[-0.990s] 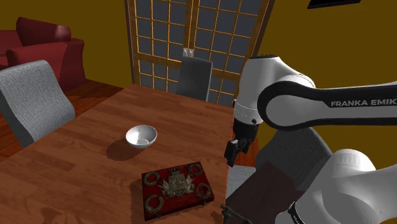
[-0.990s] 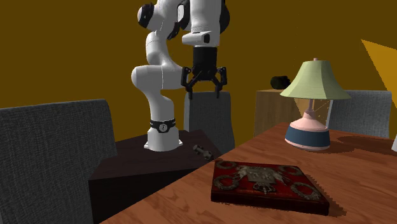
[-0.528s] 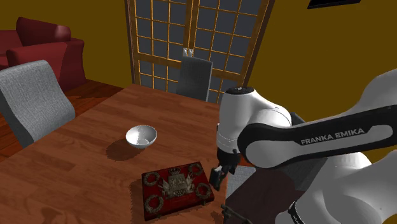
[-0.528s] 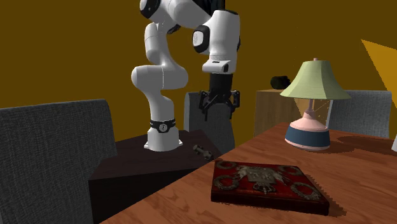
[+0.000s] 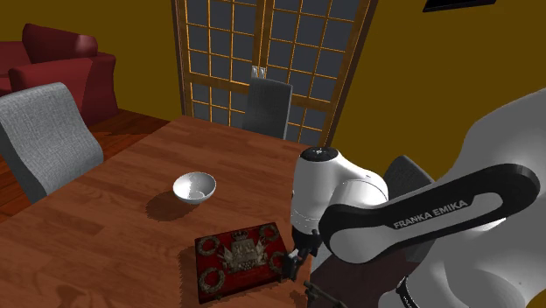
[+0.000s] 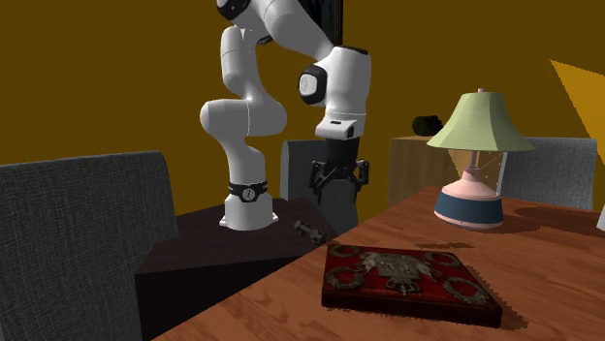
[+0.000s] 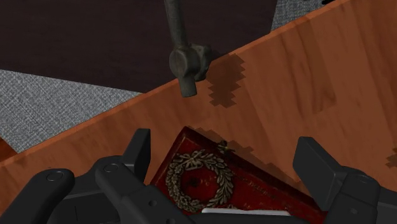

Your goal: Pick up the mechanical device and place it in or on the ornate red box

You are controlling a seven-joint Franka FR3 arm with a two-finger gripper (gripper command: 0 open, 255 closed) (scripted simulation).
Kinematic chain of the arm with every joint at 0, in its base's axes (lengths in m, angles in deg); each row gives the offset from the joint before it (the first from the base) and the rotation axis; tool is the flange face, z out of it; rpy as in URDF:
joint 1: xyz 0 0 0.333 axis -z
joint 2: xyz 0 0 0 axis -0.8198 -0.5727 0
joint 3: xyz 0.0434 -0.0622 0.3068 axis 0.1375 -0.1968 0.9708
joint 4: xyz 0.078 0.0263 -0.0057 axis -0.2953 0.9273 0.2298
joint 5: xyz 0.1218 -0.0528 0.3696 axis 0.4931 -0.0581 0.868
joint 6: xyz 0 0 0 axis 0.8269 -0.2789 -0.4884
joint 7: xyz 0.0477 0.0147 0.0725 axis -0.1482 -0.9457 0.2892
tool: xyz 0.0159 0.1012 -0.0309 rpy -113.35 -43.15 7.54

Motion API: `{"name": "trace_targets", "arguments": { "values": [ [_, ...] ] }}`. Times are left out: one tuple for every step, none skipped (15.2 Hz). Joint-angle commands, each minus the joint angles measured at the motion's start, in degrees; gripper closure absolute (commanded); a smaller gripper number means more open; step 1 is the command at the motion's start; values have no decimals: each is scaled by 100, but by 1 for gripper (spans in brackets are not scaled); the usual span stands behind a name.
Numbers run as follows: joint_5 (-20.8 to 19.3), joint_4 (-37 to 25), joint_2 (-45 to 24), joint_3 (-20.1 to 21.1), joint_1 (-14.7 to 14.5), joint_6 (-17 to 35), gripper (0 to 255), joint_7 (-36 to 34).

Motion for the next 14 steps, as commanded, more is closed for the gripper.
{"name": "trace_targets", "arguments": {
  "values": [
    [-1, 57, -180, 61, 21, 239, 0, -22],
    [-1, 76, -228, 77, 25, 305, 0, -28],
    [-2, 76, -228, 76, 25, 305, 0, -28],
    [-1, 77, -228, 76, 25, 305, 0, -28],
    [-2, 76, -228, 76, 25, 305, 0, -28],
    [-2, 76, -228, 76, 25, 305, 0, -28],
    [-2, 76, -228, 76, 25, 305, 0, -28],
    [-2, 76, -228, 76, 25, 305, 0, -28],
    [-2, 76, -228, 76, 25, 305, 0, -28],
    [-2, 76, -228, 76, 25, 305, 255, -28],
    [-2, 76, -228, 76, 25, 305, 255, -28],
    [-2, 76, -228, 76, 25, 305, 255, -28],
    [-2, 76, -228, 76, 25, 305, 255, -28],
    [-2, 76, -228, 76, 25, 305, 255, -28]
  ]
}}
